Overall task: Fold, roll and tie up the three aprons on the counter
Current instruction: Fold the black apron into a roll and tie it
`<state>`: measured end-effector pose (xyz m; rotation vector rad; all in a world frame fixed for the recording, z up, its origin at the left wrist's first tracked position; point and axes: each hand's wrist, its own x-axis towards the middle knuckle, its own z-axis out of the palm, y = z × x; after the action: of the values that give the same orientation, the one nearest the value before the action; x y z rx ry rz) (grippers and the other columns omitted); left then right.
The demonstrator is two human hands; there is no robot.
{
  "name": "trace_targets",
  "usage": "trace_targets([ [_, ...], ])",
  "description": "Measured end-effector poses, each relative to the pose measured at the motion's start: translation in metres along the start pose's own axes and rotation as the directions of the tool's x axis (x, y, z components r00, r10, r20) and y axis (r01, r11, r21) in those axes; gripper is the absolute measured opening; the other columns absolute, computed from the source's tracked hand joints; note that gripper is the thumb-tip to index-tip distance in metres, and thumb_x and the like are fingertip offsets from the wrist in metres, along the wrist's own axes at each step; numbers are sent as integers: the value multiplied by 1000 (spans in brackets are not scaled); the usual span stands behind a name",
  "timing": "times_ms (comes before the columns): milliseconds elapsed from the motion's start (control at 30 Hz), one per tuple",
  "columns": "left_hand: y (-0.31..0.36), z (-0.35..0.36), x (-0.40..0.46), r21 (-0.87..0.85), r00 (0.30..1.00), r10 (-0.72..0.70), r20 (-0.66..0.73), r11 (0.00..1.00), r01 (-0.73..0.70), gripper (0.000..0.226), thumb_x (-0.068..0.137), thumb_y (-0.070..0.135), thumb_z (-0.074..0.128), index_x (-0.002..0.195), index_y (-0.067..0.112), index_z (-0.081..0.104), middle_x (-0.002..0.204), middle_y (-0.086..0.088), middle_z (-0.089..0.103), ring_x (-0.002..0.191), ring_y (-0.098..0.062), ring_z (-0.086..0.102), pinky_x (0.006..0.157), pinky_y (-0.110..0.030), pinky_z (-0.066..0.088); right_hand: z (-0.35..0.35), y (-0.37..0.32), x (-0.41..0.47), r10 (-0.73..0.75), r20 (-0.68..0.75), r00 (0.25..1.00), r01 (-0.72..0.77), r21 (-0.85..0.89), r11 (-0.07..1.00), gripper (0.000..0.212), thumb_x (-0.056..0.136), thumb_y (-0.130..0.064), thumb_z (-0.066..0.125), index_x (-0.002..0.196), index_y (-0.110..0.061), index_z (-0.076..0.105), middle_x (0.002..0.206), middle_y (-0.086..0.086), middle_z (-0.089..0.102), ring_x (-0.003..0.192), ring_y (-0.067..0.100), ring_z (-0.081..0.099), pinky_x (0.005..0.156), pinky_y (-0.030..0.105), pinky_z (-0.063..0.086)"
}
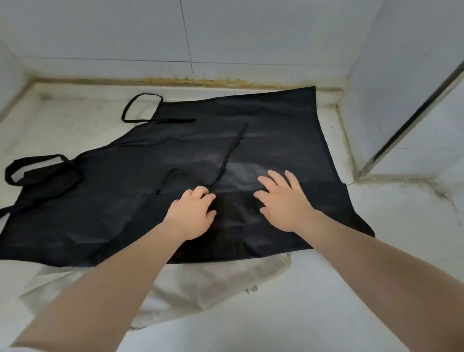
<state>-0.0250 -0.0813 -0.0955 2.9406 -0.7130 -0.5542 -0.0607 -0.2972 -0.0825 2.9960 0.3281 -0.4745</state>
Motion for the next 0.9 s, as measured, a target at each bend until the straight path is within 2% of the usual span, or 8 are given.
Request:
trace_targets([
  [100, -33, -21, 9, -74, 997, 40, -66, 996, -45, 33, 99, 29, 40, 128, 20, 53, 138, -1, 31, 111, -20, 48, 92, -31, 44, -10, -5, 17, 226, 92, 970, -231, 57, 971, 43, 98, -33, 42, 137, -18, 41, 152, 13, 20, 142, 32, 13, 114, 47, 13],
  [233, -59, -43, 26, 19, 993, 101, -52, 995, -101, 28, 96, 31, 47, 120, 28, 61, 150, -2, 17, 129, -26, 33, 103, -37, 37, -29, -22, 53, 203, 99, 974, -225, 342, 912, 41, 99, -31, 42, 137, -17, 41, 139, 11, 39, 127, 29, 36, 102, 39, 36],
  [333, -72, -51, 41, -16, 963, 231, 136, 973, -231, 29, 94, 30, 50, 122, 30, 62, 157, -1, 8, 140, -24, 19, 113, -36, 27, -40, -42, 89, 226, 232, 946, -323, 711, 624, 56, 99, -27, 43, 148, -25, 17, 139, 14, 40, 126, 30, 39, 103, 38, 37],
  [400, -82, -55, 50, -148, 939, 263, 220, 961, -234, 24, 93, 27, 53, 113, 28, 67, 157, 0, 11, 140, -21, 22, 113, -34, 27, -48, -53, 109, 242, 277, 930, -354, 853, 382, 54, 99, -21, 44, 148, -26, 22, 138, 12, 43, 122, 25, 46, 99, 31, 38],
  [600, -100, -77, 73, -413, 916, 327, 233, 886, -211, 8, 86, 33, 64, 78, 32, 66, 149, 5, 30, 136, -9, 29, 111, -32, 28, -93, -73, 153, 199, 196, 960, -196, 980, -21, 30, 98, -3, 38, 107, -16, 64, 127, 6, 58, 107, 17, 54, 76, 23, 47],
  [733, -110, -104, 92, -601, 899, 371, 232, 782, -168, 12, 88, 32, 61, 98, 36, 65, 125, 18, 47, 110, 4, 45, 90, -14, 35, -136, -77, 181, -33, 36, 999, -47, 883, -466, 31, 99, 1, 33, 108, -10, 61, 115, 6, 61, 97, 20, 65, 87, 25, 53],
  [800, -117, -112, 102, -635, 929, 334, 162, 756, -161, 25, 91, 29, 57, 115, 31, 59, 113, 15, 57, 100, -2, 54, 82, -13, 39, -141, -75, 196, -32, 38, 999, -48, 930, -365, 32, 98, 3, 34, 115, -9, 58, 117, 3, 60, 103, 21, 63, 90, 26, 51],
  [900, -138, -115, 117, -521, 965, 259, 50, 831, -195, 34, 94, 26, 53, 128, 22, 52, 121, 5, 59, 101, -9, 56, 83, -17, 41, -133, -68, 227, 287, -39, 957, -84, 911, 404, 29, 98, -1, 36, 115, -12, 57, 122, 2, 56, 115, 20, 54, 90, 24, 42],
])
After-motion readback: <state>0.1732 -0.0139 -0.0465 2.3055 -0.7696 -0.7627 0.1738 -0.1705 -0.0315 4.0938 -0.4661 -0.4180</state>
